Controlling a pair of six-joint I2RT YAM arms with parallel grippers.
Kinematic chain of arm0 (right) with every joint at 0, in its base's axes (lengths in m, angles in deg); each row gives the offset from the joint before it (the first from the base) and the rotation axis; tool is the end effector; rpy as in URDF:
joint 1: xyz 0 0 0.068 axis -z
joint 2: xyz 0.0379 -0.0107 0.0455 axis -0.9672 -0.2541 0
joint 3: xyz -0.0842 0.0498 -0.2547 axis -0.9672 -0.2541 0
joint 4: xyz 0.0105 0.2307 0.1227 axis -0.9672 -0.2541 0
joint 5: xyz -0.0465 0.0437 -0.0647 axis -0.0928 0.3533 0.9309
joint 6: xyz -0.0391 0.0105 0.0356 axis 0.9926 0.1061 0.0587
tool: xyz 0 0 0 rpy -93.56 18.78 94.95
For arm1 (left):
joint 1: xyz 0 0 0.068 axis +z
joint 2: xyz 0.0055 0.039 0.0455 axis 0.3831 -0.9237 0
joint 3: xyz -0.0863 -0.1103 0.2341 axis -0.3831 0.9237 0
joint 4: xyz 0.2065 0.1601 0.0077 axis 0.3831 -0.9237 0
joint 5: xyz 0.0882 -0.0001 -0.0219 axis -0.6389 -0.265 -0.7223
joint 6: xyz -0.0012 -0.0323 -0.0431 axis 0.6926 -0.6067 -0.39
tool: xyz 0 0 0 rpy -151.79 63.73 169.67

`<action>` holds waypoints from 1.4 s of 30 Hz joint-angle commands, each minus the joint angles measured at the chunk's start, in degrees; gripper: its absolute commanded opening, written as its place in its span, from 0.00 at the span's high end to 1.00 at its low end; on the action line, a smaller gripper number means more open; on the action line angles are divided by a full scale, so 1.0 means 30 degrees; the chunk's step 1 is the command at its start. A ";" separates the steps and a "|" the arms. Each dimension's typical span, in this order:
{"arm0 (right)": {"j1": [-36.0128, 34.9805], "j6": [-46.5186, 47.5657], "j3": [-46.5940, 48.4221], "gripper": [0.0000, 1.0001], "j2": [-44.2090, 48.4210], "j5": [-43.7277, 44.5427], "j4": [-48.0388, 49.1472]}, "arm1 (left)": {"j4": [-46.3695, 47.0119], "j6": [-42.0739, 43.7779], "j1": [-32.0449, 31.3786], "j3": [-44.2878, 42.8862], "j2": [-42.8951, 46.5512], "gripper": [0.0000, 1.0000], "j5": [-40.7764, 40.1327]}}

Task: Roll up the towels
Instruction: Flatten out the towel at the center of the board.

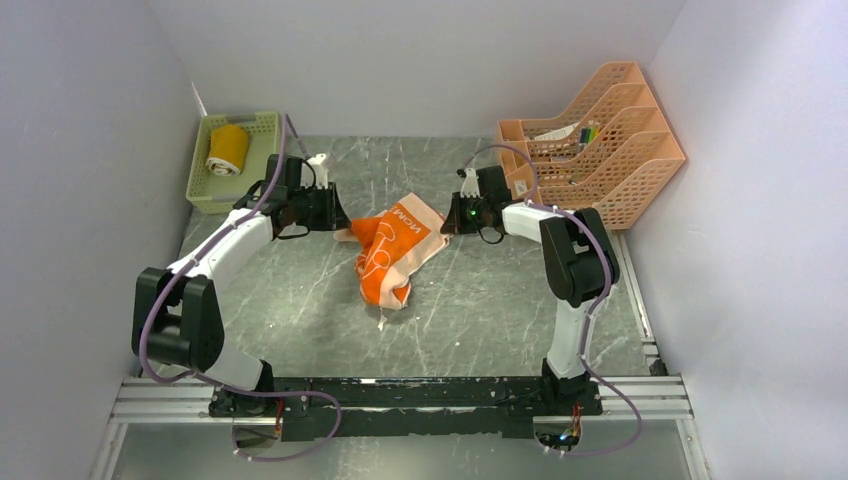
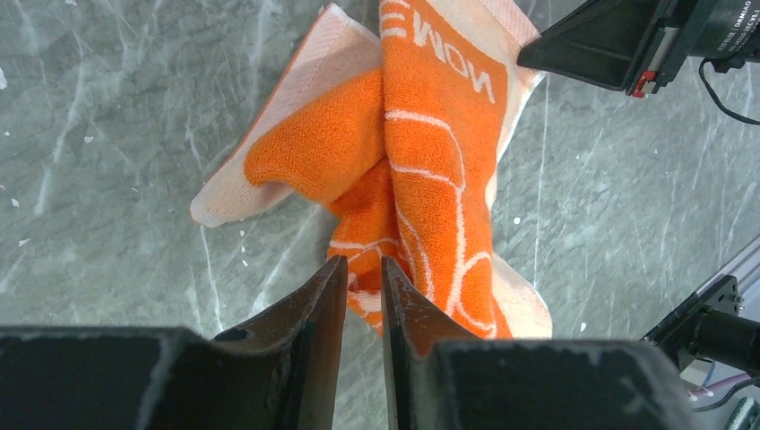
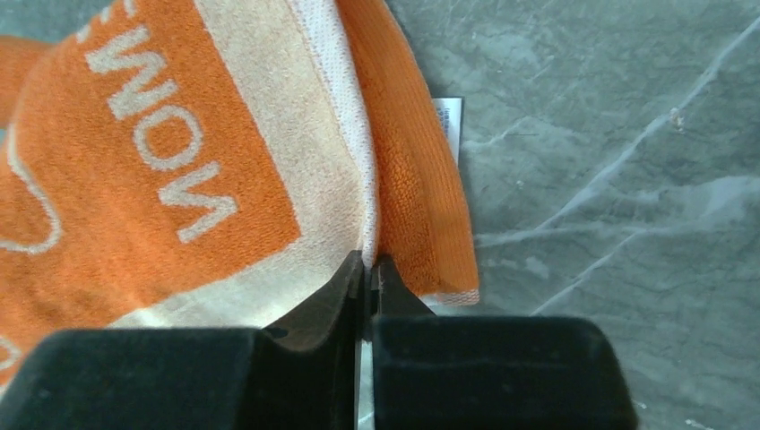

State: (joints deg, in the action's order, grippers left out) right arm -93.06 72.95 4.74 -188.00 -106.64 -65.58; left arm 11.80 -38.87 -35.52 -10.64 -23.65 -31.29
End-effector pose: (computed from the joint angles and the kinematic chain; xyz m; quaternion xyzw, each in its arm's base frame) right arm 0.3849 0.1398 0.1429 -0.1058 0.9055 0.2994 0.2814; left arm 0.3132 -0.0874 0.2525 0.0755 0.9034 -0.2761 0.3192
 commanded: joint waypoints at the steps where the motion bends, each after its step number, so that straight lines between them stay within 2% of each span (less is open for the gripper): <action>1: 0.0118 -0.0664 0.0226 1.00 0.1677 -0.1845 0.0101 | 0.0034 -0.0163 0.0943 -0.0469 0.0808 0.68 0.1346; 5: 0.0125 -0.2200 0.3437 1.00 0.3076 -0.2233 0.0466 | 0.1261 -0.1542 0.3852 0.0091 0.2084 0.68 0.4005; 8: -0.0029 -0.4282 0.7354 1.00 0.2677 -0.1424 0.2692 | 0.1548 -0.1949 0.5551 0.0159 0.3201 0.68 0.4022; 10: -0.0554 -0.5375 1.0582 1.00 0.1538 -0.1622 0.3304 | 0.1668 -0.1976 0.5953 0.0033 0.4071 0.68 0.3544; 14: -0.3241 -0.4842 1.9162 1.00 -0.1608 -0.2148 0.1041 | 0.1302 -0.1976 0.6096 -0.0683 0.5949 0.67 0.2323; 17: -0.5778 -0.4135 2.1595 1.00 -0.1542 -0.2075 0.1506 | 0.1264 -0.1976 0.6120 -0.0809 0.7393 0.65 0.1609; 22: -0.8284 -0.3471 2.1717 1.00 0.0417 -0.1079 0.3595 | 0.0829 -0.1652 0.6150 -0.0424 0.8766 0.62 0.1034; 27: -0.8434 -0.1242 1.9352 1.00 0.2998 0.1653 0.4320 | 0.0247 -0.0991 0.6153 -0.0400 0.9014 0.61 0.1260; 29: -0.7701 -0.0440 1.8790 1.00 0.3738 0.2887 0.3621 | 0.0672 -0.0945 0.6162 -0.0262 0.8928 0.60 0.2636; 33: -0.4883 -0.1023 1.6421 1.00 0.5118 0.4168 0.3092 | 0.3026 -0.1592 0.5988 0.0763 0.8363 0.58 0.6361; 37: -0.1559 -0.1738 1.1973 1.00 0.7004 0.5220 0.2563 | 0.2879 -0.1287 0.5152 0.1669 0.7596 0.58 0.5577; 42: 0.0019 -0.0724 0.7378 1.00 0.8383 0.6193 0.0212 | 0.3894 -0.1960 0.4456 0.2881 0.6322 0.58 0.4661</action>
State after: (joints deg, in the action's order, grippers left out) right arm -94.40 68.36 34.77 -164.81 -92.00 -58.92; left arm 19.28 -43.36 -20.15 -4.41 -2.45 -17.04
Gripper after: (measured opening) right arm 0.020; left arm 0.421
